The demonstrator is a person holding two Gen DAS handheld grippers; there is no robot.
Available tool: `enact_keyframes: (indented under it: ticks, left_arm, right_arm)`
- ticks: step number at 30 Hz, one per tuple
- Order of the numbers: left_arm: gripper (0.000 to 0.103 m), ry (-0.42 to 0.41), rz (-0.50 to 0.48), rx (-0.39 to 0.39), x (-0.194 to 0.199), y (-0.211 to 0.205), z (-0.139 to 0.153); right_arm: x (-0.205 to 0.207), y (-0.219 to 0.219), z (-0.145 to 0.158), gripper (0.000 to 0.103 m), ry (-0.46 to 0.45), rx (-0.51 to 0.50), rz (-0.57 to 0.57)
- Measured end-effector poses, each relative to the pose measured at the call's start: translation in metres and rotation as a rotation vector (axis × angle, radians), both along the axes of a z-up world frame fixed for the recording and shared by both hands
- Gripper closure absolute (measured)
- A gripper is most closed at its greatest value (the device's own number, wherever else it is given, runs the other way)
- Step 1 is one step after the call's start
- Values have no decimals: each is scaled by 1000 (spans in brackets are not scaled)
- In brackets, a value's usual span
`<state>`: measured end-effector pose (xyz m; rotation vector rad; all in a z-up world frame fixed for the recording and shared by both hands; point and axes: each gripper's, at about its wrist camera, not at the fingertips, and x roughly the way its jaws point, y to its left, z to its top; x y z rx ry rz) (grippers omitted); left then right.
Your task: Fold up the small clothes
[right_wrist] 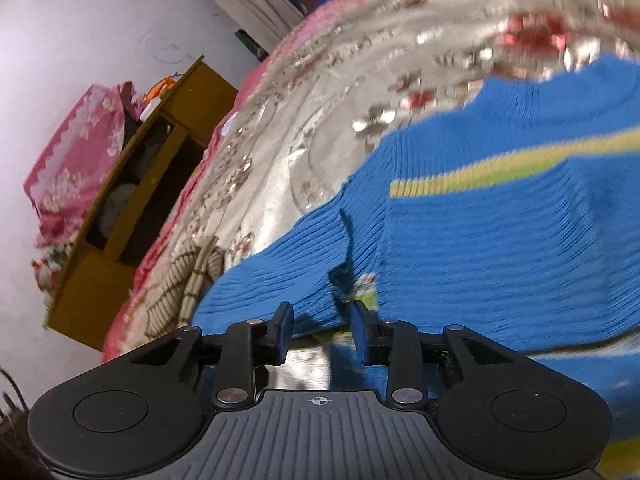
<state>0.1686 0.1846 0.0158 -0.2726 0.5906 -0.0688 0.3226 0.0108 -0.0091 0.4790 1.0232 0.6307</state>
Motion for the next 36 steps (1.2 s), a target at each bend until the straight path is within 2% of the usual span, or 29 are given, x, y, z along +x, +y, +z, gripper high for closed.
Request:
enact_keyframes:
  ticks: [4, 9, 11, 12, 14, 24, 36]
  left_arm:
    - [76, 4, 1, -10, -1, 3, 0]
    - [75, 4, 0, -16, -1, 3, 0]
    - [75, 3, -2, -16, -2, 2, -1]
    - [75, 2, -3, -16, -2, 2, -1]
    - [74, 0, -7, -16, -1, 1, 0]
    - [58, -8, -15, -43, -3, 1, 2]
    - [55, 30, -74, -19, 0, -21, -8]
  right_arm:
    - [3, 10, -4, 71, 7, 10, -14]
    - [8, 6, -9, 72, 55, 72, -71]
    - [9, 5, -9, 82, 57, 67, -92]
    - [9, 5, -8, 90, 51, 61, -101]
    - [9, 5, -4, 93, 36, 55, -107]
    - [12, -18, 52, 95, -118, 75, -122]
    - [19, -123, 108, 95, -278, -42, -300]
